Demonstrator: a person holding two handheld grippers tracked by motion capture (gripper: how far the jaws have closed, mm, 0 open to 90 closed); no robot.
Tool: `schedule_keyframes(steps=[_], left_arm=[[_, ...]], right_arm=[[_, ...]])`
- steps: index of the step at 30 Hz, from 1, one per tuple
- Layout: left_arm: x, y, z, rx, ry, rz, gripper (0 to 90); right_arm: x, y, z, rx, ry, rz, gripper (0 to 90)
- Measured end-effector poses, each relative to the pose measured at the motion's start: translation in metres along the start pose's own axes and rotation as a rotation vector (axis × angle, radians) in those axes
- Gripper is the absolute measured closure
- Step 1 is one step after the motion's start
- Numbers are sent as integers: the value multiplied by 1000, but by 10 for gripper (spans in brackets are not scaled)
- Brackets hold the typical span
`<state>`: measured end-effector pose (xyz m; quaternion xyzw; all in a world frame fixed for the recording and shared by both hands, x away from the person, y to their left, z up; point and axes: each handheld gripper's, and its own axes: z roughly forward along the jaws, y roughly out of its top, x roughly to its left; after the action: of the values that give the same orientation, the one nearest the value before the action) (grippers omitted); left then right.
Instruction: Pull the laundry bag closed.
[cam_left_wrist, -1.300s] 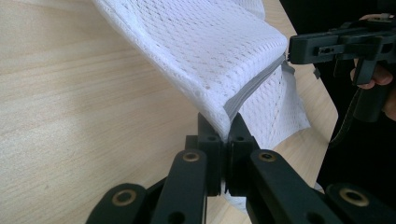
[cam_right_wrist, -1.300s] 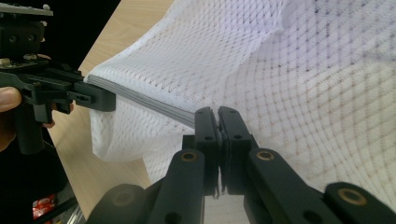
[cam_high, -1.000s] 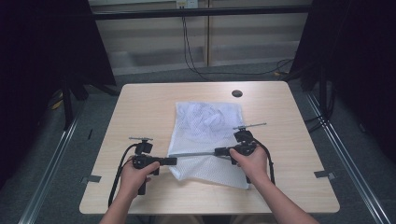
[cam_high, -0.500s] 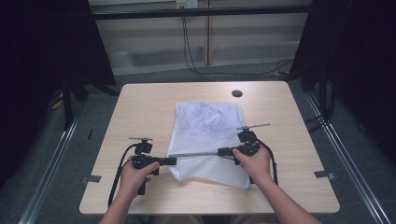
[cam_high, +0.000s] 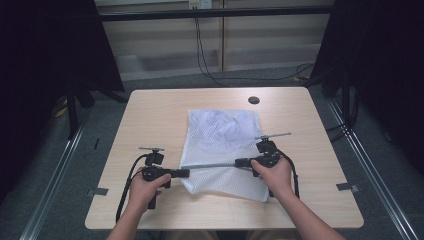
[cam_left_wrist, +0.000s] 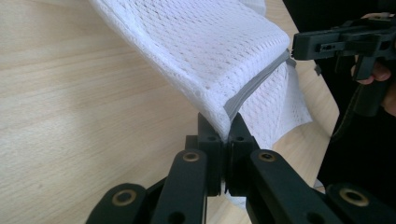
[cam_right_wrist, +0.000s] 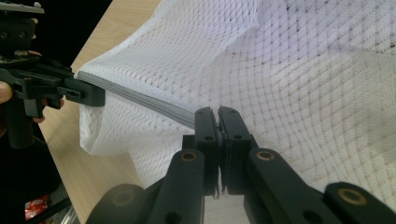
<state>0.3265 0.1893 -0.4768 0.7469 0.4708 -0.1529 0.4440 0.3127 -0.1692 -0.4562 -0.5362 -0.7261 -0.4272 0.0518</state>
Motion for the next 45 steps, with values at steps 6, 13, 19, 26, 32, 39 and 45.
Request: schedule_keyframes(steps=[6,13,19,26,32,39,45], left_arm=[[1,0,0,4,-1,7,877],[0,0,0,-2,-4,-9,877],[1,0,0,5,-4,1,877],[1,0,-2,-4,-1,-1,877],[1,0,-1,0,0,-1,877],[0,-1,-1,-3,3,-3,877],[-1,0,-1,-1,1,-2,877]], right_arm=[[-2,-1,-2,1,-1,5,870],[-3,-1,-3,2,-2,2,870],[-5,-1,-6,-1,-2,5,870],[-7,-2,-8,-1,-10,7,870],[-8,-2,-9,-3,-4,5,871],[-9,-3,-9,0,-2,4,870],[-9,-3,-10,-2,-2,2,871]])
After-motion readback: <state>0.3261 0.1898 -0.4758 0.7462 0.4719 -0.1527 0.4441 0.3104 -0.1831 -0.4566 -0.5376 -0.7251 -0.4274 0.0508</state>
